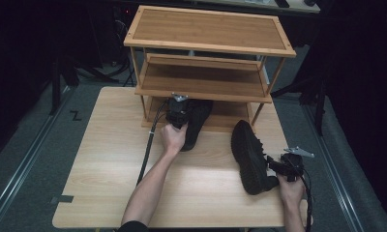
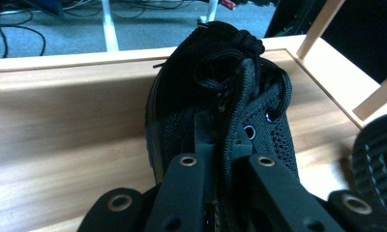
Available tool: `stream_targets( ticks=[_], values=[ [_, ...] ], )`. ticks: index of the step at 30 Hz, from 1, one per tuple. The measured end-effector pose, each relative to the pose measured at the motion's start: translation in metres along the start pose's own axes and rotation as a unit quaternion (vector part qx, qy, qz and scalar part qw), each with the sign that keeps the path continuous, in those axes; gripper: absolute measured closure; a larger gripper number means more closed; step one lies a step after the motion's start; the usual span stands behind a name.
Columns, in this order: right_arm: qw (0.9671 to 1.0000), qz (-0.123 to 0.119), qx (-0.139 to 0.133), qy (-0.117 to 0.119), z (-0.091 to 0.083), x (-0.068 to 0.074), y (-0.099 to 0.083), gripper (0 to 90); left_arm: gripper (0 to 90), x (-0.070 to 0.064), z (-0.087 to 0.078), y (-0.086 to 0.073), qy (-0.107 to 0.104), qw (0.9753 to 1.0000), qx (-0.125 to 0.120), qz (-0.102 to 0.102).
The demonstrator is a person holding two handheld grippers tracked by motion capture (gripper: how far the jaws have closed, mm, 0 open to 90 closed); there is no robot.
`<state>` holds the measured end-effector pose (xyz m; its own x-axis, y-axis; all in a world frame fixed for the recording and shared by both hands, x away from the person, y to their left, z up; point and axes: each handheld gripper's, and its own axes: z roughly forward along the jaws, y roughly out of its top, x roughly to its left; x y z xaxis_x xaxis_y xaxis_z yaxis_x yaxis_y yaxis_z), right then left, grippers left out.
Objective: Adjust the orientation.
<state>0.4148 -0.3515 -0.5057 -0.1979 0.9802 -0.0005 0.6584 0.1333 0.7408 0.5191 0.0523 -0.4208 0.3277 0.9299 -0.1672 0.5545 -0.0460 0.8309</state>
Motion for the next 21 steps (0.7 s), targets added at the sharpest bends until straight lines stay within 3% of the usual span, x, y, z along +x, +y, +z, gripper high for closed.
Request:
stream_targets(
  ticks=[15,21],
  values=[
    [1.0000,0.000,0.000,0.000,0.000,0.000,0.000,37.0,88.5,0.006,0.027,0.005,0.032,0.9975,-0.036,-0.052],
    [1.0000,0.000,0.000,0.000,0.000,0.000,0.000,37.0,87.8,0.000,0.033,0.002,0.051,0.9979,-0.037,-0.015]
  ],
)
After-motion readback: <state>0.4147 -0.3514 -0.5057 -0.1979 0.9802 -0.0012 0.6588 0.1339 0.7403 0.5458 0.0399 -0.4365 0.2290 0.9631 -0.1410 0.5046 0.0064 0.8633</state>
